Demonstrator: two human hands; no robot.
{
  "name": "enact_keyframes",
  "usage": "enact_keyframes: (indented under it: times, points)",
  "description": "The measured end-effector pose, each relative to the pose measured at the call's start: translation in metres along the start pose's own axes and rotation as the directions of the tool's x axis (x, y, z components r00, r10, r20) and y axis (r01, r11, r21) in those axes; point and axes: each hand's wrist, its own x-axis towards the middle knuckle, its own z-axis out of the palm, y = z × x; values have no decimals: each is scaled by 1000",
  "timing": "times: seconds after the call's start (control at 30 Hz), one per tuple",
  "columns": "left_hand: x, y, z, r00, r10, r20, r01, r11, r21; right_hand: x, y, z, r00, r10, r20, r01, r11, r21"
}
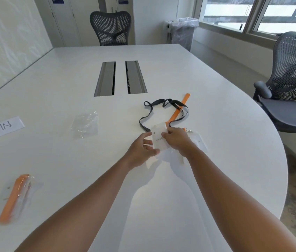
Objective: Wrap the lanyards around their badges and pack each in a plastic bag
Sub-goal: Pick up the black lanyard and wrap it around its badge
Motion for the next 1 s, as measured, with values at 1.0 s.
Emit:
enact_keyframes:
  times: [1.0]
  points:
    - [-46,90,-116,812,177,-556,-295,947,-130,-55,-69,53,859,-443,258,198,752,629]
